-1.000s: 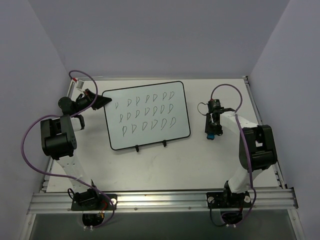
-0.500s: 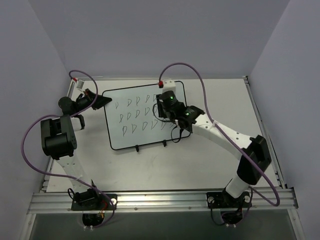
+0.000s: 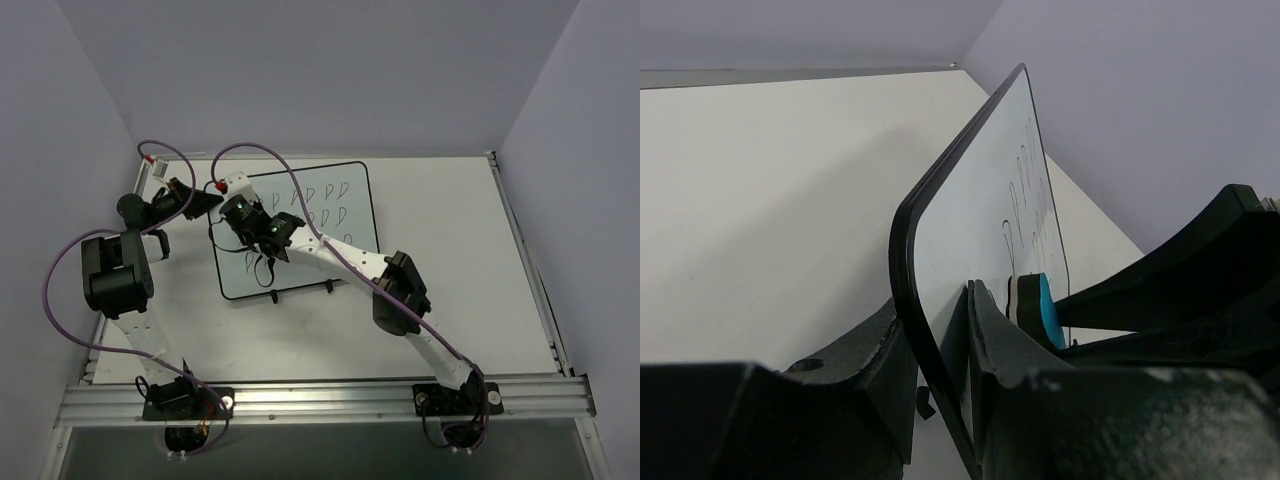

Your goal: Erase the whiteboard

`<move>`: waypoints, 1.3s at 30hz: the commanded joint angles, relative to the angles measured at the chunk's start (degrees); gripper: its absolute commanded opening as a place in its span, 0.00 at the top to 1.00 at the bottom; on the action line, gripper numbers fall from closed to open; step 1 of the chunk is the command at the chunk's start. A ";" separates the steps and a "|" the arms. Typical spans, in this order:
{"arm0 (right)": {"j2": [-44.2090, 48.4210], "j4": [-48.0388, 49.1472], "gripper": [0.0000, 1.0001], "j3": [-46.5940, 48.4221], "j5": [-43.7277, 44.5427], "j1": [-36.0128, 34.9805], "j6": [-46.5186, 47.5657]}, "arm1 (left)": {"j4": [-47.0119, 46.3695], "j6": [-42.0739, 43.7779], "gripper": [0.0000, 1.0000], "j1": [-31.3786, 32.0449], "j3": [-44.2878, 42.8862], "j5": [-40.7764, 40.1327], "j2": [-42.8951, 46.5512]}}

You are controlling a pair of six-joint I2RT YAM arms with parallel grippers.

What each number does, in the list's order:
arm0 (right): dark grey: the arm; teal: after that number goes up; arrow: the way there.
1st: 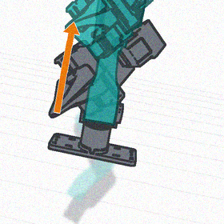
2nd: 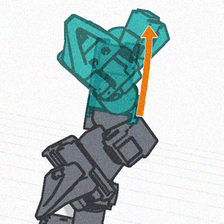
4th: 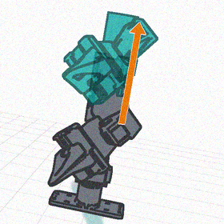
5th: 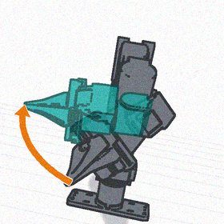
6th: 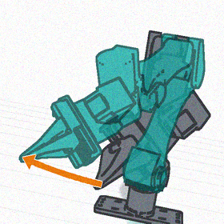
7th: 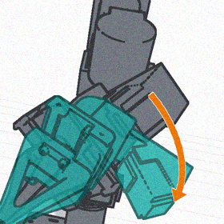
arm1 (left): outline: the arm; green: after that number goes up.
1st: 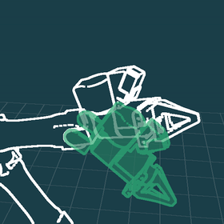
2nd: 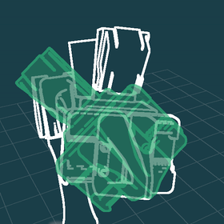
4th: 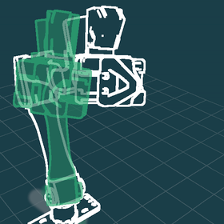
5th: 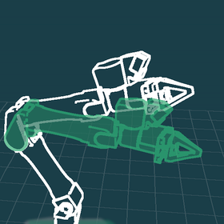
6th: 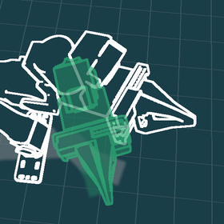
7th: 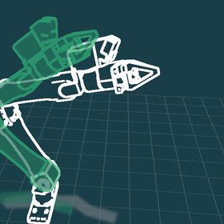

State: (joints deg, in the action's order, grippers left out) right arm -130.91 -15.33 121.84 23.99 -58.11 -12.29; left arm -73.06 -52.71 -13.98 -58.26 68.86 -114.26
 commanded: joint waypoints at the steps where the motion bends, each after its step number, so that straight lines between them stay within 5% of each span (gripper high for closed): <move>1: -1.00 -4.87 1.00 5.24 2.73 0.63 0.08 | -9.38 7.27 0.98 3.08 1.22 2.77 -0.35; 6: -1.19 -8.75 1.00 6.14 4.84 3.08 -2.20 | -11.32 6.57 0.98 3.08 1.48 2.77 -0.62; 24: 9.01 2.05 1.00 -10.31 -0.94 14.34 1.05 | -13.69 9.28 0.98 3.08 3.59 2.95 1.23; 39: 0.75 -6.28 1.00 7.53 -7.20 3.97 -3.17 | -12.64 19.92 0.98 3.08 10.53 -0.13 7.12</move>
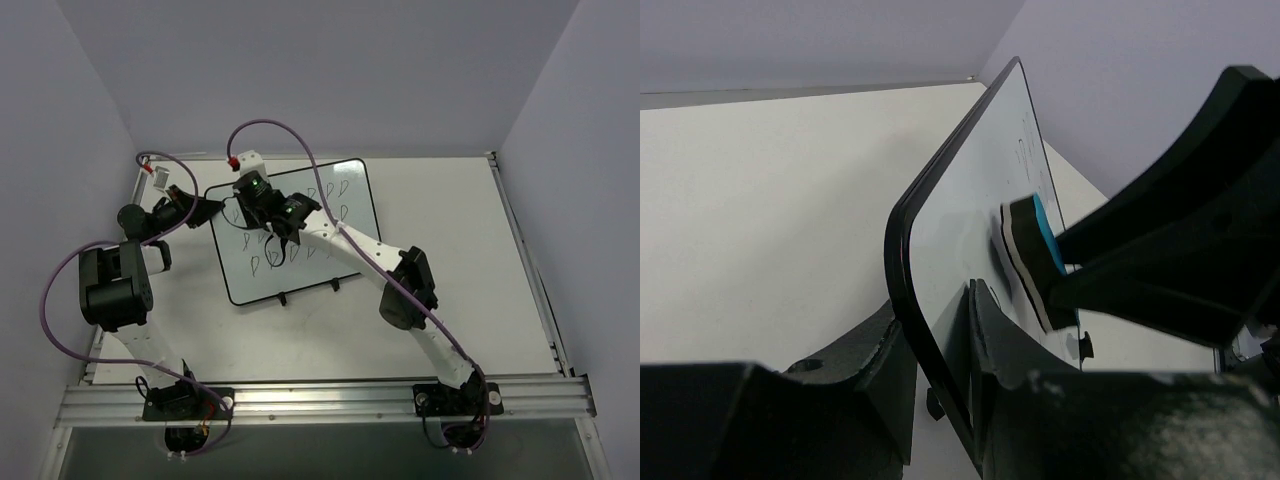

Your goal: Erase the whiteboard

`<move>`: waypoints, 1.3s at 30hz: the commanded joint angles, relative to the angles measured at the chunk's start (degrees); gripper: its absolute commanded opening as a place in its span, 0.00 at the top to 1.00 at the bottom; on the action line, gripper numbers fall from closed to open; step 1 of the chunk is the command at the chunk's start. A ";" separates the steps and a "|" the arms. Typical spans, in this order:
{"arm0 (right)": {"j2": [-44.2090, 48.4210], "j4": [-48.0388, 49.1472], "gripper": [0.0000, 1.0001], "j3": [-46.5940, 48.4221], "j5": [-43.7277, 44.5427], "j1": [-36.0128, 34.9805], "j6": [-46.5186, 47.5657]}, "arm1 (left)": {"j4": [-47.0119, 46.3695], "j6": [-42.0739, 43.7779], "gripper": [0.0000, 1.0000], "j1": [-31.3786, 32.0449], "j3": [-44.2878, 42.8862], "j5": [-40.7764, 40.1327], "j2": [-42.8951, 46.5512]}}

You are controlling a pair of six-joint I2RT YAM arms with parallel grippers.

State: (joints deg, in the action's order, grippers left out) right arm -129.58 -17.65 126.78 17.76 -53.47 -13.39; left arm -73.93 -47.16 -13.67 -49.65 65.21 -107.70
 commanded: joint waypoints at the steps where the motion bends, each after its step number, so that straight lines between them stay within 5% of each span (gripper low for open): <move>1: -0.59 -4.06 1.00 2.07 -0.88 -1.02 -2.43 | -11.68 14.46 0.98 2.77 2.10 3.52 0.56; 31: -3.93 -20.32 1.00 12.53 -1.76 6.45 -2.17 | -7.46 26.15 0.98 4.71 6.14 2.20 4.95; 39: 1.25 -14.61 1.00 -0.54 -4.40 10.84 -2.52 | -5.26 27.91 0.98 4.79 6.23 2.03 5.48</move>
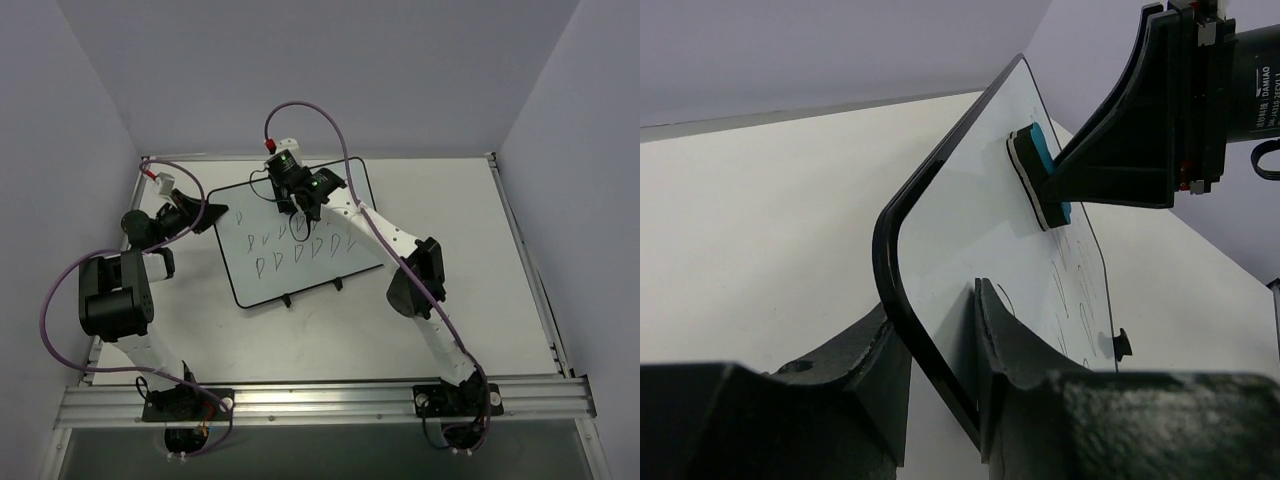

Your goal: Erase the whiteboard

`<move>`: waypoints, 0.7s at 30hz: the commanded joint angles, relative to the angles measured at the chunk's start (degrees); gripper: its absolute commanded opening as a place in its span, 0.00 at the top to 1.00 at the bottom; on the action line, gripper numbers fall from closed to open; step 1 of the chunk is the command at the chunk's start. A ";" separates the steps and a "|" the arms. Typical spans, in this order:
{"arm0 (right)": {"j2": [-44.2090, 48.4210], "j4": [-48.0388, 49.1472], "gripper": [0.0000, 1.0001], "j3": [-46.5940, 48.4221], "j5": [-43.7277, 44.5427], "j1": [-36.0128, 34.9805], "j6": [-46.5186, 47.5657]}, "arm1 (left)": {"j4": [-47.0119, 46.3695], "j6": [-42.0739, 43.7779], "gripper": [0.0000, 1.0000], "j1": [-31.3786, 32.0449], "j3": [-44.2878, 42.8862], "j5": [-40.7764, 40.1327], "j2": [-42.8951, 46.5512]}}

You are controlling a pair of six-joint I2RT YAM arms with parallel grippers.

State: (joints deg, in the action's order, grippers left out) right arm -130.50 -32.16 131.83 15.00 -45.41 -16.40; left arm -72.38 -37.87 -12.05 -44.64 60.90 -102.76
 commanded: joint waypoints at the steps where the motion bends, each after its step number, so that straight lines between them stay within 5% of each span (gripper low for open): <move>1: 2.70 0.34 1.00 -6.58 -1.73 3.39 0.50 | -6.90 18.62 0.98 3.09 1.14 6.33 0.54; 15: 6.05 2.81 1.00 -12.39 -2.70 9.55 2.52 | -3.47 21.52 0.98 3.35 1.40 6.33 1.69; 21: 5.69 4.74 1.00 -10.37 -5.07 2.79 2.78 | -0.40 23.71 0.98 3.53 1.31 6.07 2.56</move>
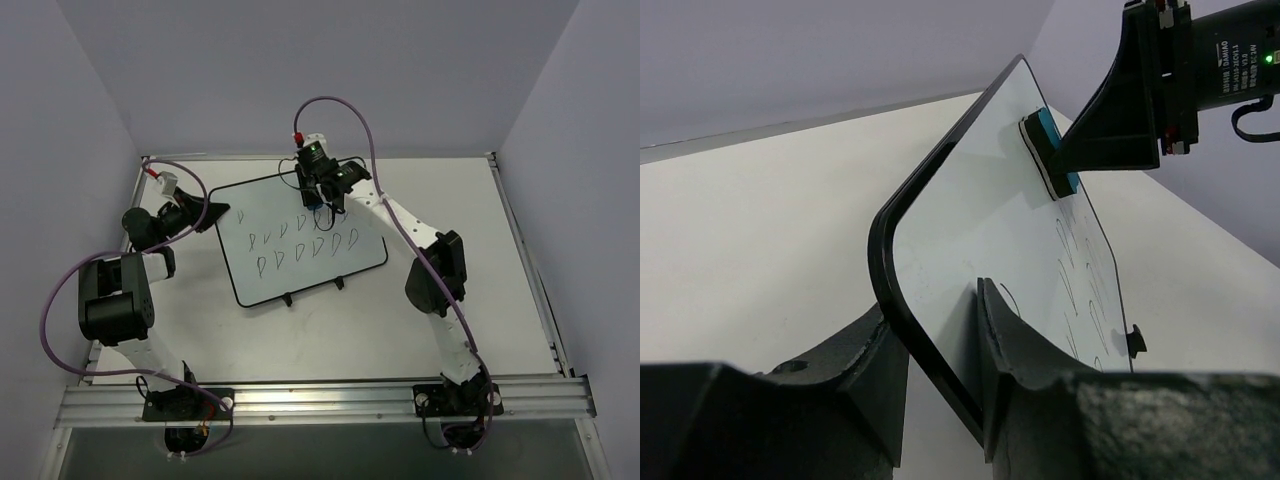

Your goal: Erase the whiteboard

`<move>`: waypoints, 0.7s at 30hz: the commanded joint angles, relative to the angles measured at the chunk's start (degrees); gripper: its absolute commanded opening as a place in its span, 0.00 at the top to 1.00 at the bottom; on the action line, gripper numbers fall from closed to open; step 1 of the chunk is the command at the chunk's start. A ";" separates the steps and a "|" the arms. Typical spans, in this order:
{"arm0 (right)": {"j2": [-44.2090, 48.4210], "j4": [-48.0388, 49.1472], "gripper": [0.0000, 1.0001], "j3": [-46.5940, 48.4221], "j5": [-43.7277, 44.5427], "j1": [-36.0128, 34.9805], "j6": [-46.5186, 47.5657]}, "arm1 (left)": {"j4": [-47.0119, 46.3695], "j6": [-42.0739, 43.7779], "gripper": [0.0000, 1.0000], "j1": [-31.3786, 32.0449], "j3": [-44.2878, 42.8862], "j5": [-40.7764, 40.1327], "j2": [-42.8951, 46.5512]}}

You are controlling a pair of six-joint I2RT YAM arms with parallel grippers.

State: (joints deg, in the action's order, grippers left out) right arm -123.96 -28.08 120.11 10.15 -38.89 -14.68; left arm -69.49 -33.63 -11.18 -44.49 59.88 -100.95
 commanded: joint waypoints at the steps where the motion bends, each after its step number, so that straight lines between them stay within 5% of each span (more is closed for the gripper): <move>1: -1.71 0.48 1.00 2.22 -0.31 -5.12 0.88 | -2.93 19.65 0.98 2.74 1.16 7.10 1.01; 10: -9.36 -3.47 1.00 15.41 4.69 -16.47 0.18 | 3.58 24.49 0.98 3.53 1.07 6.48 2.77; 21: -12.62 -2.25 1.00 12.78 11.73 -19.82 -2.02 | 4.98 25.45 0.98 3.80 0.90 5.95 3.12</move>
State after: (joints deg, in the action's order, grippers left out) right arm -134.47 -28.71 133.95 17.21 -59.35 -15.86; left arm -61.80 -26.52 -10.20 -44.49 58.96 -97.93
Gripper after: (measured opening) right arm 0.270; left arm 0.373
